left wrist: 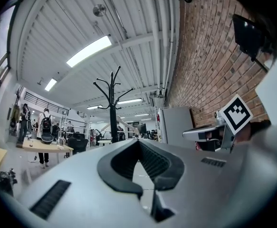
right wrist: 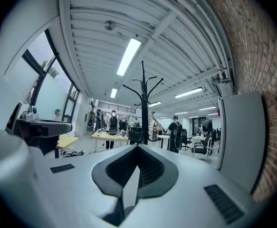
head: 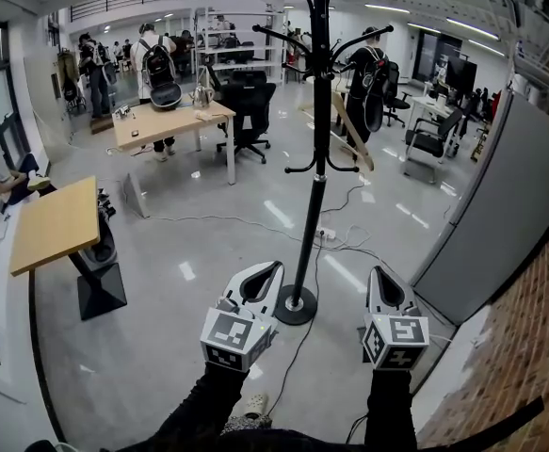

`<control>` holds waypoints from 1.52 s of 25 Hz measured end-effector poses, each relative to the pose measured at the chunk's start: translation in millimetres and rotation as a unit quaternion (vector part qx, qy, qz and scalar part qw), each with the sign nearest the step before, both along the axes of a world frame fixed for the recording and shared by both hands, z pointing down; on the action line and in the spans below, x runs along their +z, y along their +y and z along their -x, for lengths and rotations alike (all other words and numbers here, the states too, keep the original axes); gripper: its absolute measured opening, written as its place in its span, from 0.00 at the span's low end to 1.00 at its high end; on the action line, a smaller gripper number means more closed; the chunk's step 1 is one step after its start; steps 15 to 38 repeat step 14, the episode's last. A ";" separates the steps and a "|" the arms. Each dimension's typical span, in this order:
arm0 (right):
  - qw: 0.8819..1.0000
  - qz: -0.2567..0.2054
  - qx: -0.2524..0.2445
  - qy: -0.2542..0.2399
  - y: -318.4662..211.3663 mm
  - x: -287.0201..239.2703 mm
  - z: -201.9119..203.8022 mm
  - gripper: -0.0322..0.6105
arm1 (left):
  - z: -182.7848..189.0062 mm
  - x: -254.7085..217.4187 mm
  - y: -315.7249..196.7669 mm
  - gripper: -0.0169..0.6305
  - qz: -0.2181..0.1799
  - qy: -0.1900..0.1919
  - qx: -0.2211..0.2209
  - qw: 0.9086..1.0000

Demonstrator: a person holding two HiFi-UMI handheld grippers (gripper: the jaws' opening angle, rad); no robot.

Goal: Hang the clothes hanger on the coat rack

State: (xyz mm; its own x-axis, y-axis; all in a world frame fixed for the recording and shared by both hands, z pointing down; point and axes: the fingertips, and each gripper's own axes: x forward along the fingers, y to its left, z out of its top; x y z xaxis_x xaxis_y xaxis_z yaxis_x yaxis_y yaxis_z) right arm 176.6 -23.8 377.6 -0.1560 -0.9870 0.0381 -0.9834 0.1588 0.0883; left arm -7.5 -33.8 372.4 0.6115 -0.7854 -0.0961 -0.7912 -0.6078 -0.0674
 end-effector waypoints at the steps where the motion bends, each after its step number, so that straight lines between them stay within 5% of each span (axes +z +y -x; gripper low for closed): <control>1: 1.000 0.001 0.000 -0.001 -0.3 0.1 -1.0 0.06 | -0.6 -0.2 -0.4 0.04 -0.001 -0.001 0.000 1.000; 38: 1.000 0.005 0.004 0.004 -2.9 2.9 -11.4 0.06 | -9.5 -3.1 -2.9 0.04 0.002 0.006 0.000 1.000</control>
